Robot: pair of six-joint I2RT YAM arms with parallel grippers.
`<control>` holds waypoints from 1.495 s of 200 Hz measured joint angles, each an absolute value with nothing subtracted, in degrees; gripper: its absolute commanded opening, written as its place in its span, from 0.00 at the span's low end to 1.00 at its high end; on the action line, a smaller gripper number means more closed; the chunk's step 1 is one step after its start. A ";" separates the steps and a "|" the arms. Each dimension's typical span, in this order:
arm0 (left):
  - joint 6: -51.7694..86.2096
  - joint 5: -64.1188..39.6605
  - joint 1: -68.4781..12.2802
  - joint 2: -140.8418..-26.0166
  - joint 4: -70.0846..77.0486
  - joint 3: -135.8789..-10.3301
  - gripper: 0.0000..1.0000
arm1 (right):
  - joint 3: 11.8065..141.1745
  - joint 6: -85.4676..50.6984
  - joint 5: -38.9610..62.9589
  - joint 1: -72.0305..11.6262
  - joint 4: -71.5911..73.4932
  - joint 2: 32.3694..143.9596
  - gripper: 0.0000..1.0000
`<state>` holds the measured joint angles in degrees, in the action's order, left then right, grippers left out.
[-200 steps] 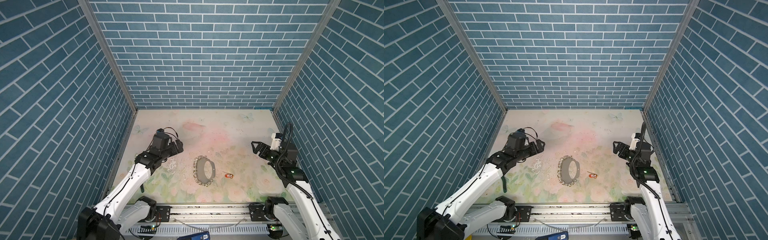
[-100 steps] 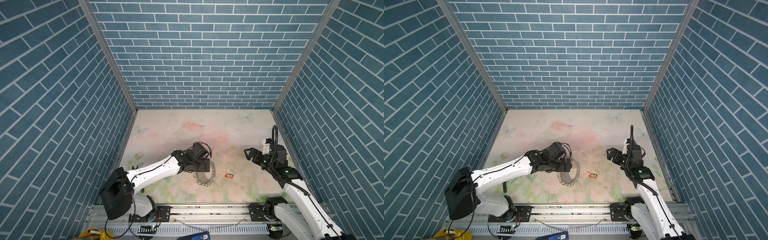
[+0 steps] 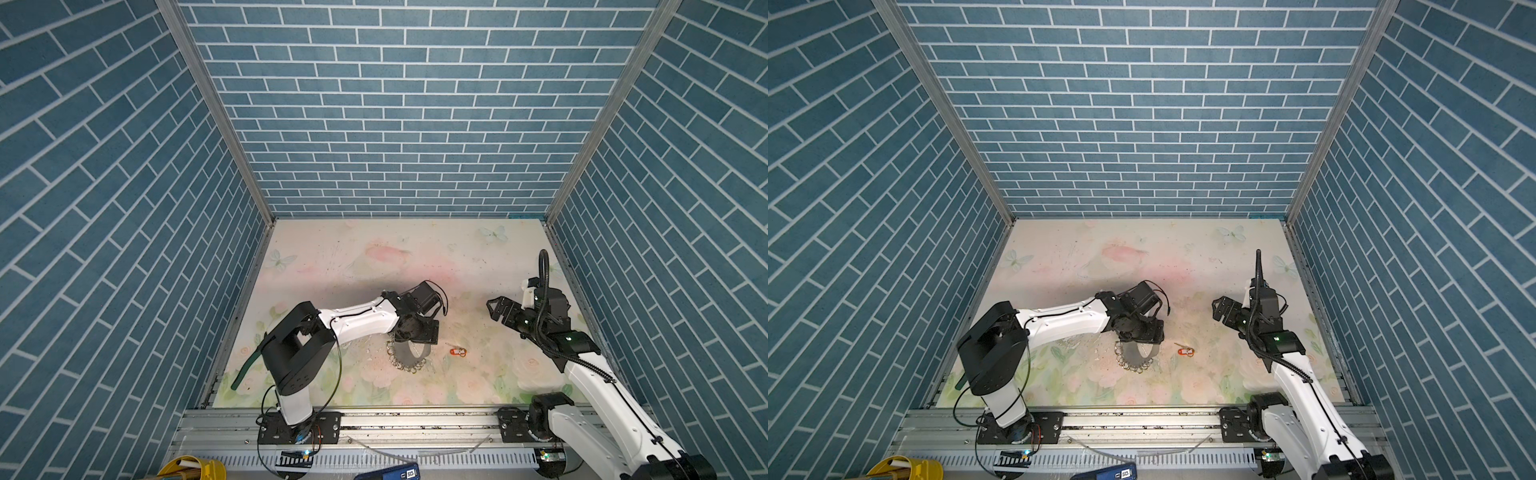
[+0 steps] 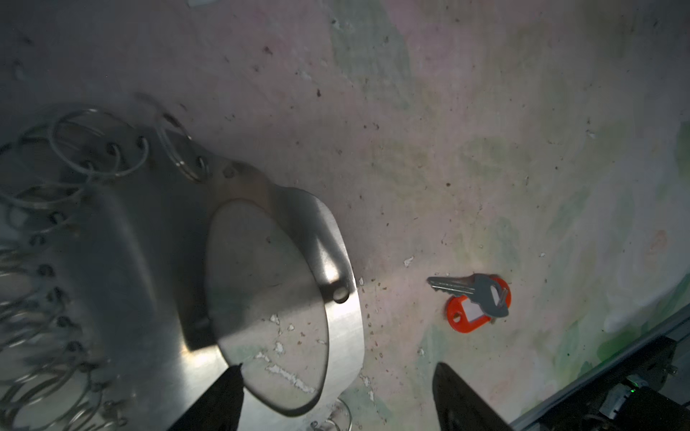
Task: Attach keys to a key ring
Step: Move the keyring to the middle-left of the table, then rotate the keyring at the center of the table.
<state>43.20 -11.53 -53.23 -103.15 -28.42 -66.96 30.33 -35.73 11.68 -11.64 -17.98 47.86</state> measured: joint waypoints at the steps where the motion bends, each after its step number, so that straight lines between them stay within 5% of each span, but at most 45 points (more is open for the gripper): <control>1: 43.18 -11.62 -53.23 -103.26 -28.42 -67.00 0.81 | 30.33 -35.73 11.66 -11.64 -17.98 47.86 0.96; 102: 38.54 -8.99 -52.14 -101.86 -28.14 -61.71 0.80 | 30.33 -35.70 10.57 -11.84 -18.26 48.45 0.96; 170: 32.80 0.78 -35.73 -87.72 -35.66 -50.17 0.77 | 30.57 -35.73 10.09 -15.25 -17.78 52.62 0.95; 208: 33.21 1.83 -34.85 -81.21 -34.98 -50.13 0.71 | 32.64 -35.73 8.67 -19.40 -16.95 56.29 0.94; 299: 33.71 1.69 -29.32 -94.56 -30.57 -58.59 0.68 | 35.22 -35.70 4.51 -24.01 -16.03 59.83 0.92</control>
